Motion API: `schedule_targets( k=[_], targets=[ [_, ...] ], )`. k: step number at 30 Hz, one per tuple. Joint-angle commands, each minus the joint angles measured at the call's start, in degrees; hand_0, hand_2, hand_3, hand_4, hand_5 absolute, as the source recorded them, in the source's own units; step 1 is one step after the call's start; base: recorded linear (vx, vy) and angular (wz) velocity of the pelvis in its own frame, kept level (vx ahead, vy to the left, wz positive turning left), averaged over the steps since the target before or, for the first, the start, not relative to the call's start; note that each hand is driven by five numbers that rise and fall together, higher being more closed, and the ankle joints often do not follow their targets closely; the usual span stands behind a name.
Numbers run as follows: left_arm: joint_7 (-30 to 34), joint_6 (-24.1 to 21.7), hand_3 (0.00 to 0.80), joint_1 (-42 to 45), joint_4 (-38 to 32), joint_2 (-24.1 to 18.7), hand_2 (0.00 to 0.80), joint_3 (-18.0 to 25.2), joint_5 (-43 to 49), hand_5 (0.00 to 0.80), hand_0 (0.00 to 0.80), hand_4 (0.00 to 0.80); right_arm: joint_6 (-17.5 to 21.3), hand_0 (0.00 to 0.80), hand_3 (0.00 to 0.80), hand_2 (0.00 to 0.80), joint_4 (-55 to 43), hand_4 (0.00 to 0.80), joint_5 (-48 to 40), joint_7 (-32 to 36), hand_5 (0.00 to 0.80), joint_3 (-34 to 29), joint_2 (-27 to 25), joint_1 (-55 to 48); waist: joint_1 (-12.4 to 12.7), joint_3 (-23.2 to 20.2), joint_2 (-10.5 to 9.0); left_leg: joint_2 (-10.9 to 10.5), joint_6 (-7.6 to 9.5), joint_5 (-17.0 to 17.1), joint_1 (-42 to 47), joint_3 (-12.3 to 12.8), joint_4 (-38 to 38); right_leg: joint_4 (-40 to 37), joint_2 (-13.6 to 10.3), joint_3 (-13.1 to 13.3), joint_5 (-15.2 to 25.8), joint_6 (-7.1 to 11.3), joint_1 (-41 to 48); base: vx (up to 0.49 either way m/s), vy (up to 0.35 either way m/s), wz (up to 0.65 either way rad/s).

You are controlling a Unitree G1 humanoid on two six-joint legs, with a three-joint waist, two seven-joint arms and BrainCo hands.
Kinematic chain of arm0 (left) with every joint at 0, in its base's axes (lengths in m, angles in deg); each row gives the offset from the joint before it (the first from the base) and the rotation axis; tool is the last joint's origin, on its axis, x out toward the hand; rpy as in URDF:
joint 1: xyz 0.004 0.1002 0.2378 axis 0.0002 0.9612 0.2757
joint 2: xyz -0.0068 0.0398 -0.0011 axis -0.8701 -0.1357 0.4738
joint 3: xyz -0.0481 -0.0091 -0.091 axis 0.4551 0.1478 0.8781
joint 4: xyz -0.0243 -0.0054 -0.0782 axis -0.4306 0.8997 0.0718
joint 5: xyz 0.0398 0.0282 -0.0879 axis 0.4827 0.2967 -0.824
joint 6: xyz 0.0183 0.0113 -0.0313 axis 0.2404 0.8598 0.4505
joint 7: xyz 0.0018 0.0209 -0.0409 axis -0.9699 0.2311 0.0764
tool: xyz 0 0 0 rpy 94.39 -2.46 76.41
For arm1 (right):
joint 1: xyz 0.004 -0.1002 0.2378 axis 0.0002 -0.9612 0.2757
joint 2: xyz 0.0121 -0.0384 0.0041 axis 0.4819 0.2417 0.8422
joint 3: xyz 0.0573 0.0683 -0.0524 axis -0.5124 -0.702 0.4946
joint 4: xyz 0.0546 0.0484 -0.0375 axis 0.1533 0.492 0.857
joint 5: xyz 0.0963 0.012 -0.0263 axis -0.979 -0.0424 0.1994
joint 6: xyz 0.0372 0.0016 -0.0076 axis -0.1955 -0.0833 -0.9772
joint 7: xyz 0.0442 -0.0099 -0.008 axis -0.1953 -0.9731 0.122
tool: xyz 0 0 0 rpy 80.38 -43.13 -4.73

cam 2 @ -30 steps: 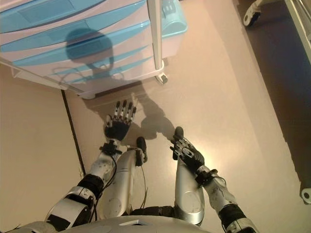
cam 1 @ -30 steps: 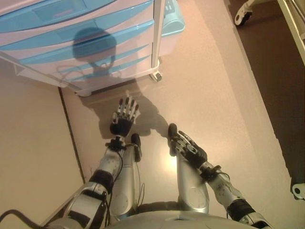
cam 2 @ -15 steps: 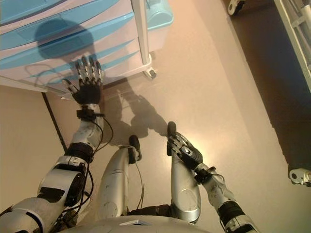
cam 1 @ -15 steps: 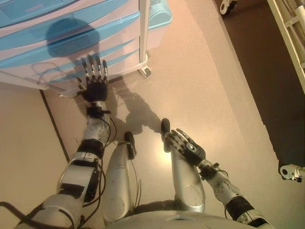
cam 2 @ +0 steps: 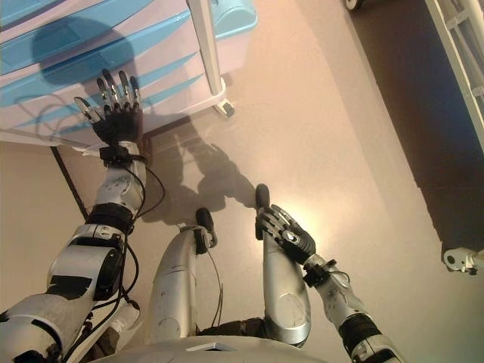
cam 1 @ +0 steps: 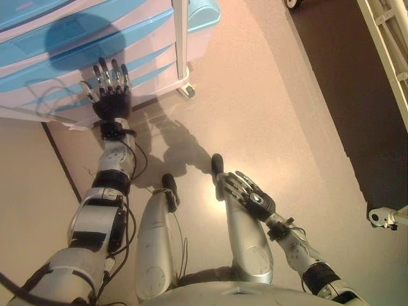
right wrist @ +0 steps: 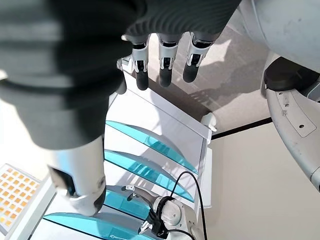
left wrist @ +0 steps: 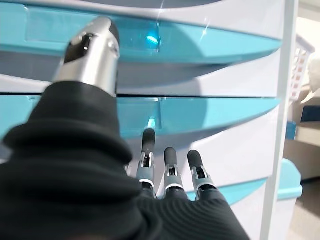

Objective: Open the drawer and pick up the medicine

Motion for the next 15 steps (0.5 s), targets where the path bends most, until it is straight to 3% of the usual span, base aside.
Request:
schedule_targets(
  k=[1,15],
  targets=[
    [1.14,-1.14,0.000,-3.22,0.50,-2.48,0.000,2.83,-0.41,0.000,0.000,0.000,-1.19,0.000,0.000,0.000,2.18,0.000,-0.50,1.10,0.000,5.21,-2.14,-5.56,0.00,-1.94,1.49,-2.68,1.37,0.59,0.61,2.70,-8.92,5.11,1.29,-1.19,-7.32,-0.46,-0.43,0.000,0.000,0.00],
    [4.39,-5.69,0.000,-4.20,-3.80,-2.82,0.000,7.38,-0.41,0.000,0.000,0.000,0.26,0.000,0.000,0.000,3.44,0.000,-0.75,2.12,0.000,5.15,-1.40,-5.86,0.95,-1.94,1.51,-3.14,1.48,0.45,1.05,2.36,-9.93,4.06,1.33,-1.89,-7.19,-0.42,0.17,0.000,0.000,0.00]
  ],
)
